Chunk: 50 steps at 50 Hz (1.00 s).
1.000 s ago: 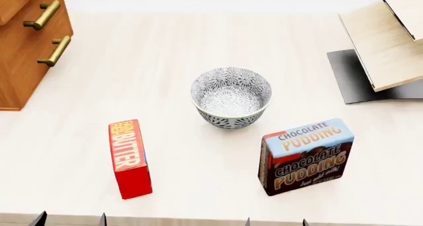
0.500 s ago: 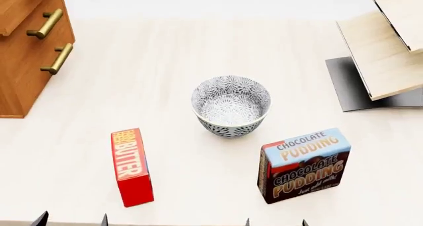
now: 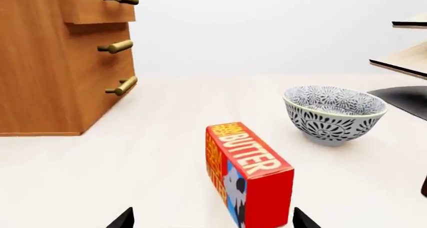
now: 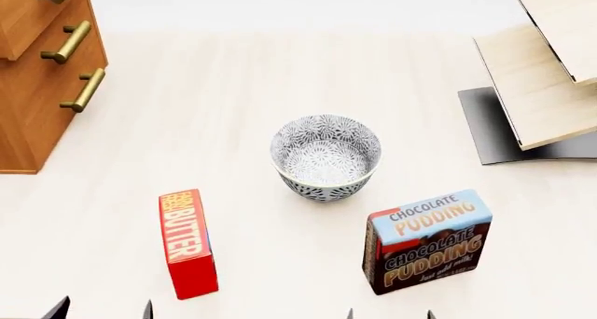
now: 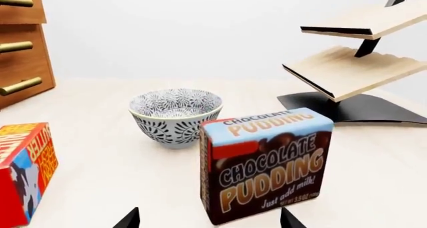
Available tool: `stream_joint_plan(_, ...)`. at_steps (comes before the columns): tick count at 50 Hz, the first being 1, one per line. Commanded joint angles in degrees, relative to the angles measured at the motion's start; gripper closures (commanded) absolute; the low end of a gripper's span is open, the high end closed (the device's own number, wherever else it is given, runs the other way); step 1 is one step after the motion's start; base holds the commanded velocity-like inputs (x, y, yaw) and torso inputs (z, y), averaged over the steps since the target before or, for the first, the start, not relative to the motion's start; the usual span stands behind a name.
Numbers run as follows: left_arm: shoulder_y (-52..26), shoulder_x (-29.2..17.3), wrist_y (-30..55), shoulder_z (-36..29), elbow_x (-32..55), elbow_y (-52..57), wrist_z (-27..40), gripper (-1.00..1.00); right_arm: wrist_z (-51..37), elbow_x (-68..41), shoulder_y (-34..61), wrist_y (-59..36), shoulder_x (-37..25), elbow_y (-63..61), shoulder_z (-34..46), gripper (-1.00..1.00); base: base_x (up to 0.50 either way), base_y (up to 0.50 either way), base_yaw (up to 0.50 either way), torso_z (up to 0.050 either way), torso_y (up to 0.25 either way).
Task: Close the top drawer of the cabinet and put the bowl on top of it.
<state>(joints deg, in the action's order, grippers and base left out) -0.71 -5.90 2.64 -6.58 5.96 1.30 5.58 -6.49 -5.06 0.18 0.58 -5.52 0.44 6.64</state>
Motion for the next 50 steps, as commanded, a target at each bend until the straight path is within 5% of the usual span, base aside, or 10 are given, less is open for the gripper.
stream_joint_plan(1, -0.52, -2.17, 8.14, 0.01, 6.81, 6.43, -2.73, -1.0, -0.52, -2.92, 0.05, -2.61, -0.59, -1.49, -0.2, -1.0, 0.0, 0.0, 0.0, 0.0, 0.0)
stream_joint_plan(4, -3.45, -2.87, 27.92, 2.23, 11.52, 16.7, 1.54, -1.0, -2.77, -8.17, 0.37, -16.52, -0.9, -12.48, -1.39, -1.0, 0.0, 0.0, 0.0, 0.0, 0.0)
stream_joint_plan(9, -7.85, -5.15, 47.0, 5.14, 16.98, 36.45, 6.92, -1.0, -7.89, -12.97, 4.89, -41.46, -4.08, -35.99, -1.68, -1.0, 0.0, 0.0, 0.0, 0.0, 0.0)
stream_joint_plan(12, -18.62, -4.66, 64.29, 8.2, 22.22, 51.47, 12.73, -1.0, -11.82, -24.19, 14.53, -63.81, -2.22, -48.37, -9.81, -1.0, 0.0, 0.0, 0.0, 0.0, 0.0)
stream_joint_plan(15, -25.87, -2.52, 75.59, 13.41, 28.93, 57.24, 13.19, -1.0, -13.8, -31.23, 20.3, -75.73, 0.35, -52.78, -15.26, -1.0, 0.0, 0.0, 0.0, 0.0, 0.0)
stream_joint_plan(25, -22.51, -4.94, 70.78, 14.26, 27.43, 54.23, 12.93, -1.0, -13.32, -33.14, 19.59, -74.54, -0.29, -52.41, -17.73, -1.0, 0.0, 0.0, 0.0, 0.0, 0.0)
stream_joint_plan(29, -30.03, -4.32, 81.98, 20.18, 36.54, 58.65, 18.1, -1.0, -16.9, -42.24, 26.79, -87.86, 1.63, -60.1, -28.06, -1.0, 0.0, 0.0, 0.0, 0.0, 0.0)
stream_joint_plan(32, -34.25, -8.31, 84.66, 25.76, 58.3, 58.64, 33.37, -1.0, -38.31, -68.02, 31.59, -90.39, -3.43, -57.45, -36.32, -1.0, 0.0, 0.0, 0.0, 0.0, 0.0)
stream_joint_plan(35, -33.75, -10.28, 84.01, 27.59, 66.41, 58.48, 39.08, -1.0, -56.36, -91.15, 34.79, -85.73, -9.19, -53.16, -34.72, -1.0, 0.0, 0.0, 0.0, 0.0, 0.0)
stream_joint_plan(50, -28.3, -14.82, 75.47, 24.57, 63.67, 58.0, 38.56, -1.0, -58.59, -94.53, 34.23, -81.94, -11.03, -53.73, -32.6, -1.0, 0.3, 0.0, 0.0, 0.0, 0.0)
